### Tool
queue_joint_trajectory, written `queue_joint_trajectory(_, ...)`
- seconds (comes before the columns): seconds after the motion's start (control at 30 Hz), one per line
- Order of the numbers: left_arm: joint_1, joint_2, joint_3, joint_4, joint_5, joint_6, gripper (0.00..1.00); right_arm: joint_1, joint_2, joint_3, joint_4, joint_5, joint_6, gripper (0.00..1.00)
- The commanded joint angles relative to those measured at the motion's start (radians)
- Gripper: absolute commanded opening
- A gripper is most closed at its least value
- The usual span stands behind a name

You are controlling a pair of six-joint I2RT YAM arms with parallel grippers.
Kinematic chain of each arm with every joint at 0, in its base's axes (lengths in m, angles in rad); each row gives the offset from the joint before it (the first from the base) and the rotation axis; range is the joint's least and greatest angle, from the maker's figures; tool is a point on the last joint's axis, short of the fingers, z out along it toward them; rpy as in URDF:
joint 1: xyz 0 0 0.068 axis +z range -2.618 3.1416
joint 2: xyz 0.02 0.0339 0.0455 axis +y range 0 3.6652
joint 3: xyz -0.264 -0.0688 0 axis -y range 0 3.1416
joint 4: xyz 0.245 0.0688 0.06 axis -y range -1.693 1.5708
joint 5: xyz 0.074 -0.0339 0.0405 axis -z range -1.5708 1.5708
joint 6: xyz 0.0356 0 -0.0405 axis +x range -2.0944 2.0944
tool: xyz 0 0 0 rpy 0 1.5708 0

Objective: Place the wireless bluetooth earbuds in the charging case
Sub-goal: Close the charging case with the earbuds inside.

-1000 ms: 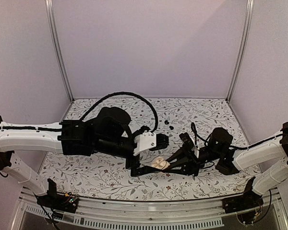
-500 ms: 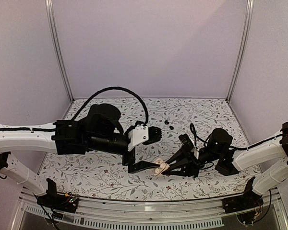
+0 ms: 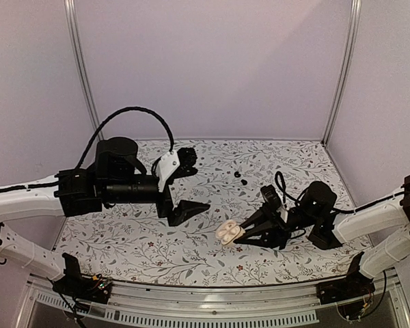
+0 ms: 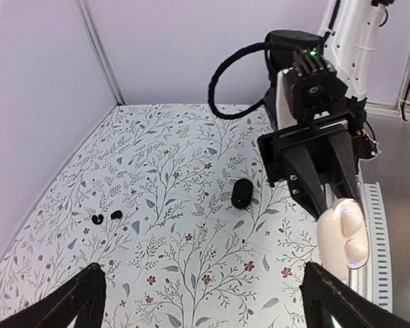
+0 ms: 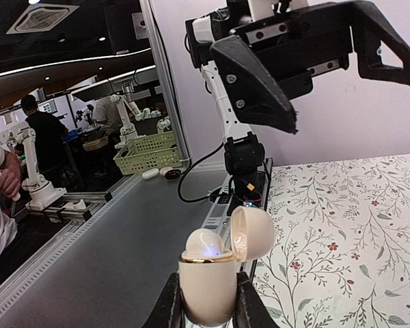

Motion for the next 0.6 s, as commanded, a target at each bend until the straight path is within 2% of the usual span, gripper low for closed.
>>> queue_joint_trajectory(0.0, 0.049, 0.018, -0.013, 0.008, -0.043, -0.123, 1.0, -0.004, -0.05, 0.012, -0.017, -0.004, -0.026, 0.0)
queue_joint_trajectory(0.3, 0.042, 0.107, 0.011, 0.019, 0.043, -0.142, 1.0, -0.005, -0.06, 0.045, -0.063, 0.004, -0.04, 0.0)
queue_joint_trajectory(0.57, -0.064, 0.118, 0.058, -0.003, 0.039, -0.063, 1.0, -0.005, -0.045, 0.053, -0.072, 0.022, -0.032, 0.0)
